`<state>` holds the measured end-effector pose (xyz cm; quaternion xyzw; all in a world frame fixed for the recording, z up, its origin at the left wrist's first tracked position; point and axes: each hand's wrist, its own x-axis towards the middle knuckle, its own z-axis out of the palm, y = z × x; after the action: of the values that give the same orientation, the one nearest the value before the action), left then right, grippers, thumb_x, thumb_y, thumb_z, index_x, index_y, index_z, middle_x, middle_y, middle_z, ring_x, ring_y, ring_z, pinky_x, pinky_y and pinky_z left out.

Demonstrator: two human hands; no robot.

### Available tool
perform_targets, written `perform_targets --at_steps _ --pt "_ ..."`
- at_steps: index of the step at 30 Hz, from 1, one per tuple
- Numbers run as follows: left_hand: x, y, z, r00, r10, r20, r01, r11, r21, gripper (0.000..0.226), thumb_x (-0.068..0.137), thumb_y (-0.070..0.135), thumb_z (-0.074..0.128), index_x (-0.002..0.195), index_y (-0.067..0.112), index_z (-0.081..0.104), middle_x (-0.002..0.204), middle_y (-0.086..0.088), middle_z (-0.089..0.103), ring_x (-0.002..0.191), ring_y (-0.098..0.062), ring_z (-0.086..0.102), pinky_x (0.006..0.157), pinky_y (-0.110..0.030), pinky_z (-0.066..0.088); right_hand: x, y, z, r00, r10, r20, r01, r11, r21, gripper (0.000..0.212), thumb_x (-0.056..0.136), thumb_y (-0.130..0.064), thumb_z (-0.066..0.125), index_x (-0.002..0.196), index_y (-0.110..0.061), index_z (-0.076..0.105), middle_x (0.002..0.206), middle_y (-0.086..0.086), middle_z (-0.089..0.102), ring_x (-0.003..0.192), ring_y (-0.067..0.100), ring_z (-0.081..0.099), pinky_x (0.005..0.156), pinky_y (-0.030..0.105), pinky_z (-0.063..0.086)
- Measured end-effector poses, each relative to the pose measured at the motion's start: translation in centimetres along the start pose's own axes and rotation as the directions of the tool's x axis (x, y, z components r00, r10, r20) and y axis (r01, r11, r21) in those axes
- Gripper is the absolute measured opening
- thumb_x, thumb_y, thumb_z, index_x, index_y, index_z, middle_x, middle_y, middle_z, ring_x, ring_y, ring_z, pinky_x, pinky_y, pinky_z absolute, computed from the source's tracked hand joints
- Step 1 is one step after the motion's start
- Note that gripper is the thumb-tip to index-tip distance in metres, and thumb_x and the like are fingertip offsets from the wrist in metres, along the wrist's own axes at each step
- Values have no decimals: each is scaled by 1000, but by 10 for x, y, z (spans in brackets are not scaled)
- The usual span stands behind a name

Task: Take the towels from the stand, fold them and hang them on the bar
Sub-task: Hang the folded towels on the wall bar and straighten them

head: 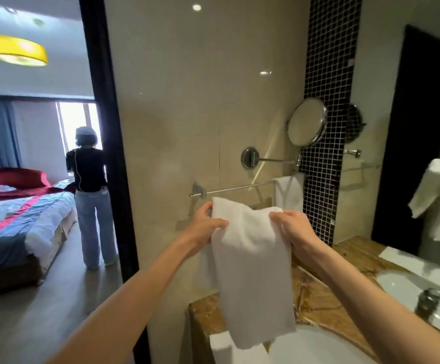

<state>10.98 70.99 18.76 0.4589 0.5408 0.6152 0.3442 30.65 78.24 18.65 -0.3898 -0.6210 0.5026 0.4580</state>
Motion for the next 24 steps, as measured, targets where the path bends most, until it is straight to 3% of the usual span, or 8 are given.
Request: perform_targets --at_steps 5,9,11,13,16,19,21,24 --pt "32 49 -24 995 -4 105 -1 999 46 45 81 -10 57 116 17 57 96 -2 67 71 -15 65 50 -24 51 27 -51 10 997 -77 -28 78 996 37 32 83 -8 54 97 21 55 82 17 57 72 29 53 62 41 44" --pt "60 84 -28 989 55 134 -58 998 22 50 81 -11 55 121 20 54 103 -9 66 80 -24 63 56 -27 50 55 -90 12 988 -141 -66 144 988 57 17 84 -6 54 87 8 62 82 16 56 69 26 54 53 31 44" --pt "75 100 -26 988 80 133 -82 997 6 51 81 -11 54 124 17 53 101 -12 65 74 -24 61 51 -25 49 71 -108 13 979 -185 -84 190 980 62 16 84 -6 54 89 6 63 81 16 54 66 24 53 51 29 42" --pt "90 115 -25 984 114 140 -118 993 18 47 82 -11 53 121 15 54 93 -9 63 67 -19 59 45 -21 47 88 -124 14 970 -222 -99 229 971 68 23 84 -6 53 95 12 62 81 17 53 63 23 52 52 30 40" --pt "116 134 -25 976 156 155 -156 988 -11 39 82 -9 52 111 16 56 92 -6 63 68 -18 59 52 -23 49 113 -146 14 964 -249 -98 256 963 78 19 84 -11 53 94 2 64 73 15 54 56 24 52 49 28 39" --pt "145 147 -25 973 192 131 -189 981 -35 33 81 -9 52 99 18 57 96 -6 63 71 -18 60 58 -26 47 144 -165 17 949 -280 -143 291 954 67 9 83 -12 57 79 -6 62 68 10 49 52 19 48 47 22 33" --pt "167 153 -25 970 219 102 -217 976 -30 37 80 -10 52 103 19 57 101 -6 63 74 -19 61 57 -26 48 167 -174 18 932 -327 -158 335 942 21 13 83 -11 58 70 -10 58 65 7 44 45 15 41 45 21 25" --pt "198 159 -26 963 267 43 -265 964 -32 47 79 -9 54 119 16 54 115 -6 63 85 -21 63 60 -29 51 201 -184 22 919 -373 -130 381 923 50 6 82 -9 56 82 -6 61 79 12 47 65 24 44 57 29 28"
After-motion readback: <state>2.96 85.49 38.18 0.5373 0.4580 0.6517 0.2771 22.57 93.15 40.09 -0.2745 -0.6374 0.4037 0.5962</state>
